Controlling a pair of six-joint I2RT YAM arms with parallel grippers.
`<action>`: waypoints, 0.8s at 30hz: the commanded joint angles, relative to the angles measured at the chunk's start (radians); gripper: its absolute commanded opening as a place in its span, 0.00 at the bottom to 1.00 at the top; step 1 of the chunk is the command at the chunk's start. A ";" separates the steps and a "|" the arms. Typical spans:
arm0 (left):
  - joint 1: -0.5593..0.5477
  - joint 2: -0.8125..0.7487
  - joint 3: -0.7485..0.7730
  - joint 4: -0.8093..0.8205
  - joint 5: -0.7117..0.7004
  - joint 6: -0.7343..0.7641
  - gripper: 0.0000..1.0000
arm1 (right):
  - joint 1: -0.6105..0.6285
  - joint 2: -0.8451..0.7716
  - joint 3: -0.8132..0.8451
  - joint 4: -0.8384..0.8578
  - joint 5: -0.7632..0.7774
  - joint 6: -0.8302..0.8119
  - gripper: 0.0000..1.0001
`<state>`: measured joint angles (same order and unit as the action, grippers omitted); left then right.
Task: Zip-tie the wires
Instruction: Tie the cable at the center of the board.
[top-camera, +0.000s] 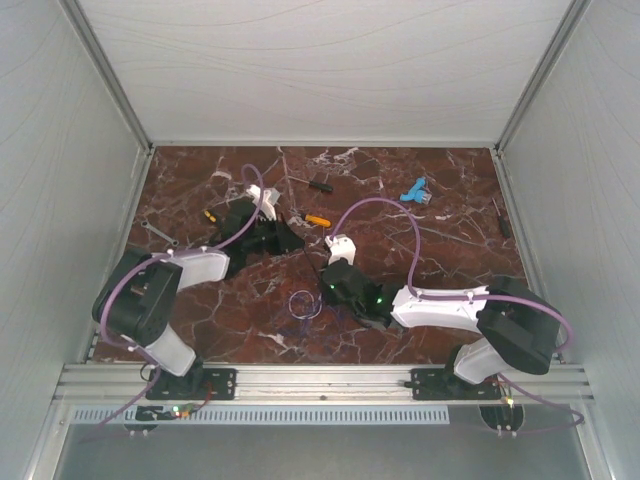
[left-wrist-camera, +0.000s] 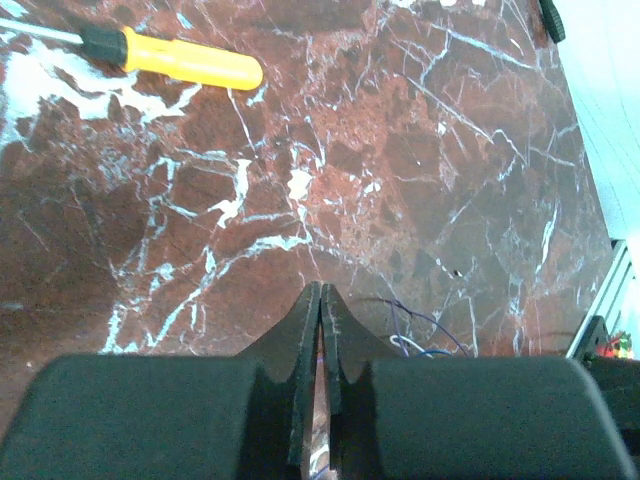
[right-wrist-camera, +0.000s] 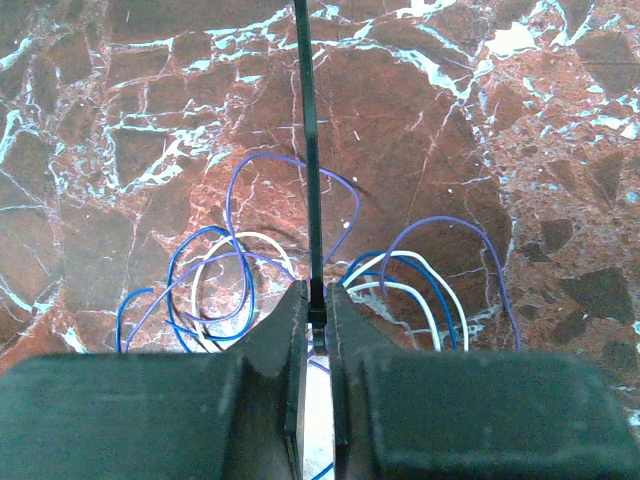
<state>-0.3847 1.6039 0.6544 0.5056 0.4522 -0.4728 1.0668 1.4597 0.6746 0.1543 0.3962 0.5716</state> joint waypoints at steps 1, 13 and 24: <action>0.042 0.020 0.072 0.043 -0.058 0.033 0.00 | 0.012 0.001 -0.024 -0.029 -0.008 0.020 0.00; 0.101 0.063 0.122 0.030 -0.049 0.049 0.00 | 0.013 -0.009 -0.040 -0.038 -0.003 0.030 0.00; 0.131 0.095 0.181 0.001 -0.052 0.065 0.00 | 0.013 -0.029 -0.055 -0.051 0.008 0.034 0.00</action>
<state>-0.2913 1.6871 0.7597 0.4450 0.4679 -0.4446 1.0664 1.4582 0.6491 0.1566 0.4023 0.5903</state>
